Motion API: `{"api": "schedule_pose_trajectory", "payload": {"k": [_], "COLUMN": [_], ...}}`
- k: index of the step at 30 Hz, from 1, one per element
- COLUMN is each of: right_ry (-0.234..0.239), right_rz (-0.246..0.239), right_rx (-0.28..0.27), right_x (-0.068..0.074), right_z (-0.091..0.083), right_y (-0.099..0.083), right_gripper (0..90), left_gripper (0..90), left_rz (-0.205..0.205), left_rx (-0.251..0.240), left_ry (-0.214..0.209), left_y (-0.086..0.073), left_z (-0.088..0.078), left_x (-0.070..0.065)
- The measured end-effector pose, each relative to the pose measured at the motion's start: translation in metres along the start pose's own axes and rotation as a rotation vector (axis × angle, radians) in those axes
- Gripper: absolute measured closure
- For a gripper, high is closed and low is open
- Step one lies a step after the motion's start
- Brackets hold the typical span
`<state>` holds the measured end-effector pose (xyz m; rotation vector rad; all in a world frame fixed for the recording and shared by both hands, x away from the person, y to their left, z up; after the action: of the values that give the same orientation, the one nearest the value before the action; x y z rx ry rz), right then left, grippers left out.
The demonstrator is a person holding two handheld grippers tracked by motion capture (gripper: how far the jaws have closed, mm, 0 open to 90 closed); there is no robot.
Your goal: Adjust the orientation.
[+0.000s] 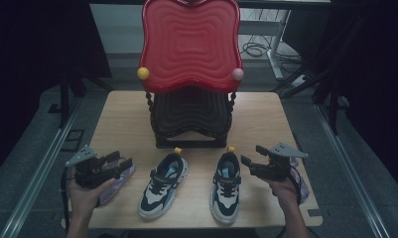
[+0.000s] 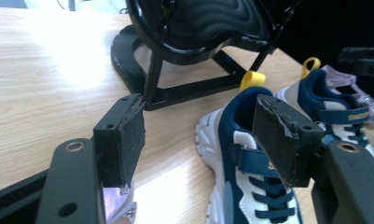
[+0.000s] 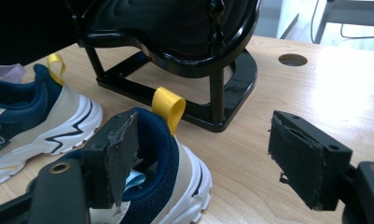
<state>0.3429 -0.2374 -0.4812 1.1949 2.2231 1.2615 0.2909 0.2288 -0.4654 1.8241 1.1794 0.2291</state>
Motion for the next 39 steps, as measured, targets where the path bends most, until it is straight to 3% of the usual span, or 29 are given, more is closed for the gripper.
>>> {"api": "schedule_pose_trajectory", "payload": {"k": [6,13,18,20,25,27,30,34,39], "right_ry": [0.055,0.029,0.049,0.057,0.071,0.061,0.063,0.070,0.065], "right_rz": [0.019,-0.032,-0.021,-0.015,-0.018,-0.031,-0.029,-0.019,-0.006], "right_rx": [0.005,0.022,0.024,0.025,0.007,-0.002,-0.005,-0.015,-0.009], "right_x": [-0.002,0.002,0.002,0.001,0.007,0.010,0.012,0.012,0.007], "right_z": [0.002,0.001,-0.002,-0.003,-0.007,-0.010,-0.011,-0.010,-0.006], "right_y": [-0.004,-0.006,-0.009,-0.010,-0.006,-0.003,0.000,0.005,0.003], "right_gripper": [28.8,30.2,31.7,32.0,32.2,32.2,32.7,32.9,33.0], "left_gripper": [33.8,34.1,35.5,37.3,54.5,65.6,74.3,84.7,89.7], "left_rz": [0.024,0.036,0.030,0.022,0.033,0.029,0.033,0.033,0.016], "left_rx": [0.001,0.029,0.040,0.029,0.024,0.059,0.078,0.093,0.131], "left_ry": [-0.012,-0.043,-0.051,-0.028,-0.021,-0.040,-0.045,-0.024,-0.007], "left_y": [0.004,0.003,0.004,0.006,0.008,0.005,0.000,-0.005,-0.018], "left_z": [0.001,0.010,0.015,0.014,0.009,0.006,0.004,-0.001,-0.008], "left_x": [-0.007,-0.012,-0.011,-0.011,-0.020,-0.027,-0.033,-0.030,-0.018]}}
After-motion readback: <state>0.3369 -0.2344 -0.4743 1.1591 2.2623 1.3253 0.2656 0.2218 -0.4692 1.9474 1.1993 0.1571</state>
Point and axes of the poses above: each handheld gripper's, and its own axes: z roughly forward along the jaws, y roughly out of its top, x roughly to its left, the point moved 5 cm from there along z, roughly forward along the jaws, and after that the axes turned 10 degrees about x, right-handed, at the moved point
